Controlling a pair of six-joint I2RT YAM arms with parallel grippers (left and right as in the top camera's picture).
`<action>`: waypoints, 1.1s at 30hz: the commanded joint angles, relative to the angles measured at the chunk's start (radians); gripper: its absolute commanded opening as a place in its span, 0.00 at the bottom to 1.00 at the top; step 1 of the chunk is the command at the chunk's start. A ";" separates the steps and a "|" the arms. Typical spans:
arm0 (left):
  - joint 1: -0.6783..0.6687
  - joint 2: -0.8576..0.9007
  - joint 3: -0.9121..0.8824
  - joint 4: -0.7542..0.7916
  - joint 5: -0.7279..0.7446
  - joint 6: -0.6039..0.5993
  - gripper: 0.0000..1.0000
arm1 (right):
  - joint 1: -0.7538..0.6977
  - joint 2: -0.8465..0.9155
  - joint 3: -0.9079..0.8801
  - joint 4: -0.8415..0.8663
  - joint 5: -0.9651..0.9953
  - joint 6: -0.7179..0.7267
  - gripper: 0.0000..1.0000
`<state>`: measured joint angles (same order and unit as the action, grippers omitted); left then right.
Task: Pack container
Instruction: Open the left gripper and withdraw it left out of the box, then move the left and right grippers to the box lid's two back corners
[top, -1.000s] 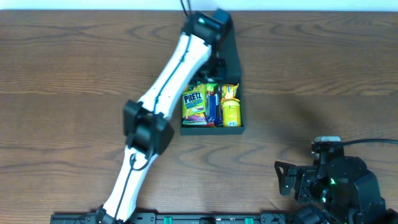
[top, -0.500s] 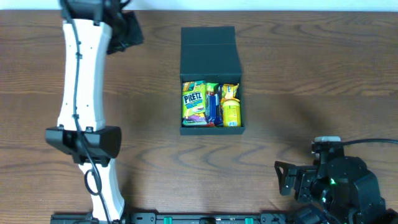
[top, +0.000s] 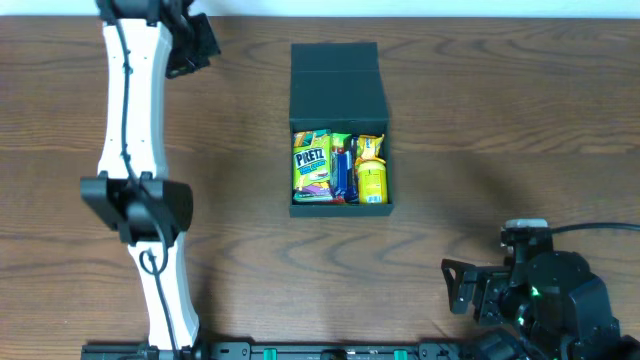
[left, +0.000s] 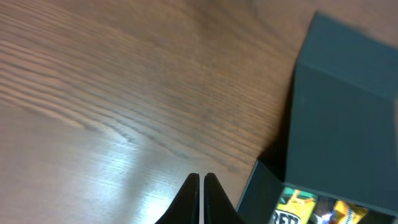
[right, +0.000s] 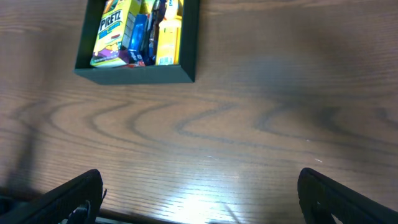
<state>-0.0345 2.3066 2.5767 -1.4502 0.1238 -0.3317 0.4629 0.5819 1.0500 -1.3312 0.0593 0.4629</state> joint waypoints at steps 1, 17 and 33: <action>0.002 0.059 0.010 0.010 0.051 0.018 0.06 | -0.005 -0.001 0.009 -0.001 0.003 -0.011 0.99; 0.002 0.114 0.010 0.043 0.058 0.018 0.06 | -0.005 -0.001 0.010 0.000 0.003 -0.011 0.99; 0.000 0.126 0.010 0.030 0.272 0.096 0.06 | -0.015 0.119 -0.068 0.482 0.198 0.172 0.99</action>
<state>-0.0345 2.4149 2.5767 -1.4265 0.3161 -0.2562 0.4618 0.6285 1.0157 -0.8783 0.1905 0.6006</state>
